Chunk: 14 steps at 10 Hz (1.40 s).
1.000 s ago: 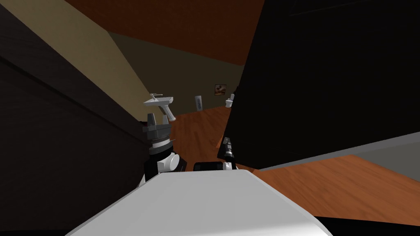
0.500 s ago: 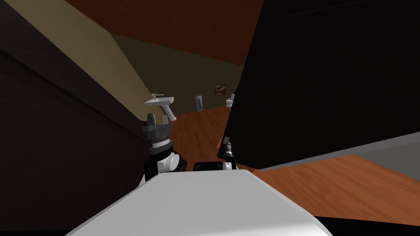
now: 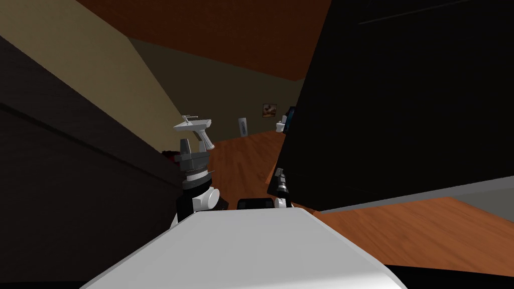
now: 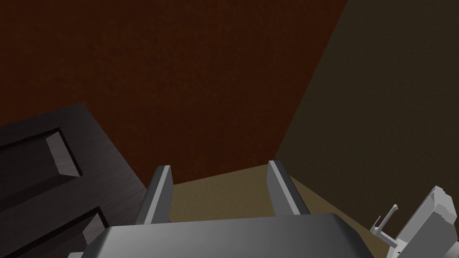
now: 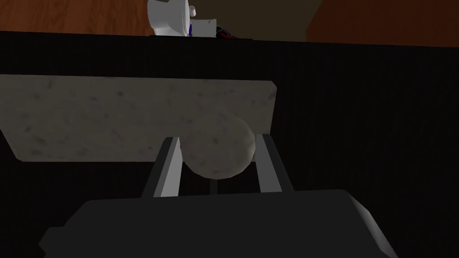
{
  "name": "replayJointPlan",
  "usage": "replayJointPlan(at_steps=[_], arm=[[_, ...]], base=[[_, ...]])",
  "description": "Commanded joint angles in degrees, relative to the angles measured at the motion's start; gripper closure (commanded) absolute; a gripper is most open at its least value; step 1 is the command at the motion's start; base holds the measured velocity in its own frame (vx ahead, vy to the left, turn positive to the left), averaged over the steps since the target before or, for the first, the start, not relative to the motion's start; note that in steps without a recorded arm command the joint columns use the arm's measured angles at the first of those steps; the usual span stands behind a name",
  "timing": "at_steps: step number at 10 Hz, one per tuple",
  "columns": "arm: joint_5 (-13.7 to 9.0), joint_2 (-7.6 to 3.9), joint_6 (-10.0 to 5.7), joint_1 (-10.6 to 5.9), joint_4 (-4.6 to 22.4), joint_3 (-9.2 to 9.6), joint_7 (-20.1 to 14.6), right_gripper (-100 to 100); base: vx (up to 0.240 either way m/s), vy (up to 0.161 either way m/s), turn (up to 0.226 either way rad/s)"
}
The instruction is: Push the door open
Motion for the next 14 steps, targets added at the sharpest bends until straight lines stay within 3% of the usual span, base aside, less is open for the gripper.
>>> replayJointPlan(at_steps=[1, 5, 8, 9, 10, 14], arm=[[-0.73, -0.62, -0.40, -0.15, -0.54, -1.35, 0.48, 100], [-2.63, 0.23, 0.12, -0.41, -1.05, -4.01, 1.60, 100], [-3.90, 2.42, 0.47, -0.59, -1.38, -5.78, 2.35, 100], [-3.64, 1.92, 0.60, -0.28, -1.22, -5.42, 2.27, 100], [-4.66, 0.59, 0.26, -0.18, -1.50, -6.59, 2.82, 100], [-6.61, -0.21, -0.21, 0.15, -1.98, -8.67, 3.95, 100]], base=[[0.202, 0.034, -0.062], [0.211, 0.030, -0.072], [0.200, 0.033, -0.081], [0.086, -0.001, -0.025], [0.164, 0.019, -0.041], [0.218, -0.008, -0.037]])
